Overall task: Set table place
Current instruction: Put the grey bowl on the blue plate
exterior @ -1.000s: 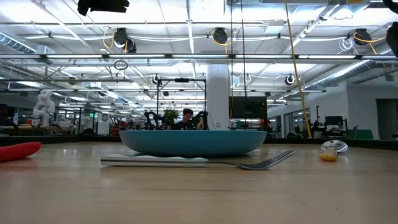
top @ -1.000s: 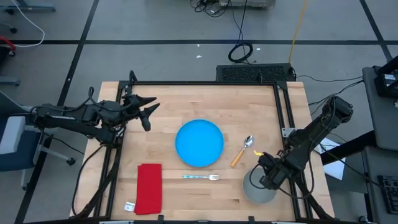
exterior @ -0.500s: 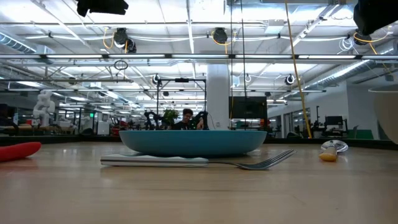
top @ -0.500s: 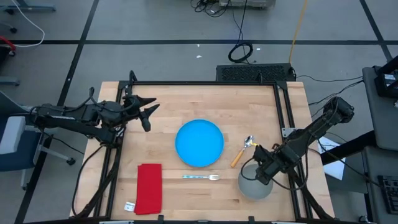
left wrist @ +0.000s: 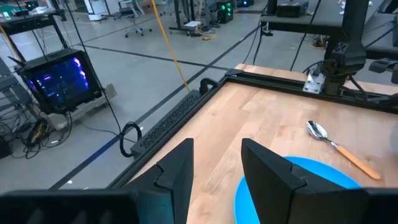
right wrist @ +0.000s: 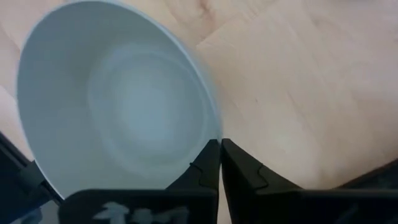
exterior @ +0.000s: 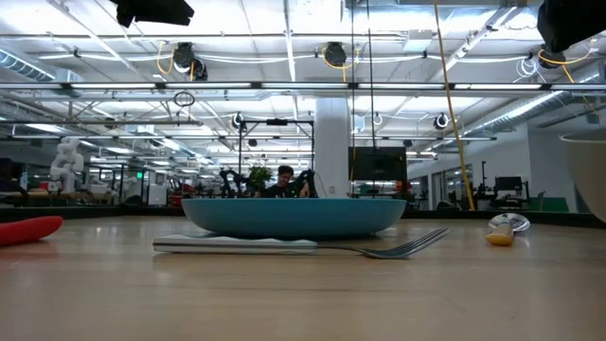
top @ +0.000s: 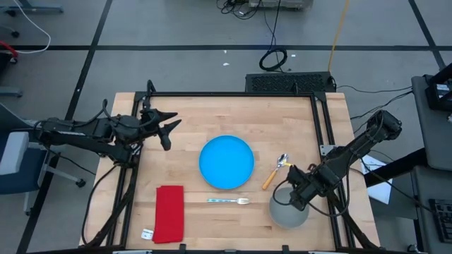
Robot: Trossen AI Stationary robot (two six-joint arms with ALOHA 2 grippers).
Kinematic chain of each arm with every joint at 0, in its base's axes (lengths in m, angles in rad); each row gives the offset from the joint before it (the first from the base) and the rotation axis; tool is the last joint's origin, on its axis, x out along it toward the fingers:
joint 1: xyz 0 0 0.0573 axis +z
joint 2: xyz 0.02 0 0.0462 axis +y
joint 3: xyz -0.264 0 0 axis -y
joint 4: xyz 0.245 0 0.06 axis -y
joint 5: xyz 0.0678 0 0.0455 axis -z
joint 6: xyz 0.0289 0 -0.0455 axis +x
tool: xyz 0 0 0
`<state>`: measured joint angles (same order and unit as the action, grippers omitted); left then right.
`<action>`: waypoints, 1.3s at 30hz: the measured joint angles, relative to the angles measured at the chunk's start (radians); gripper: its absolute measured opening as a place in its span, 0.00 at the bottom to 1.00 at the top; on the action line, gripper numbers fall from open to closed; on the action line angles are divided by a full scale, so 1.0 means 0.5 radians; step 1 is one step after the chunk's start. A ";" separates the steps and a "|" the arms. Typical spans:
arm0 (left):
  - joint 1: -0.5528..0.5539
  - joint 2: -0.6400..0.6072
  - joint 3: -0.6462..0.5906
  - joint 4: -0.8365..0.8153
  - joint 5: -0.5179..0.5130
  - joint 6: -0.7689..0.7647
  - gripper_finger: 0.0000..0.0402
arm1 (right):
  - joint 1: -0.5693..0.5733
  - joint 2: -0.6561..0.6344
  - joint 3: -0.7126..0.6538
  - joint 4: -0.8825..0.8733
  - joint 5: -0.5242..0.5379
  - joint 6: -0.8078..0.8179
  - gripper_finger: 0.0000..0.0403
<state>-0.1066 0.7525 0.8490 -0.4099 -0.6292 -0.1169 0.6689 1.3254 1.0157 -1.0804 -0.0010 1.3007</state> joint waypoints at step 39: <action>0.001 0.001 0.000 -0.071 0.005 -0.001 0.35 | -0.933 0.104 0.403 0.148 -0.361 -1.169 0.00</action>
<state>-0.1063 0.7528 0.8490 -0.4454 -0.6266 -0.1174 0.2025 1.3774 1.2172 -1.0064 -0.1815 0.7163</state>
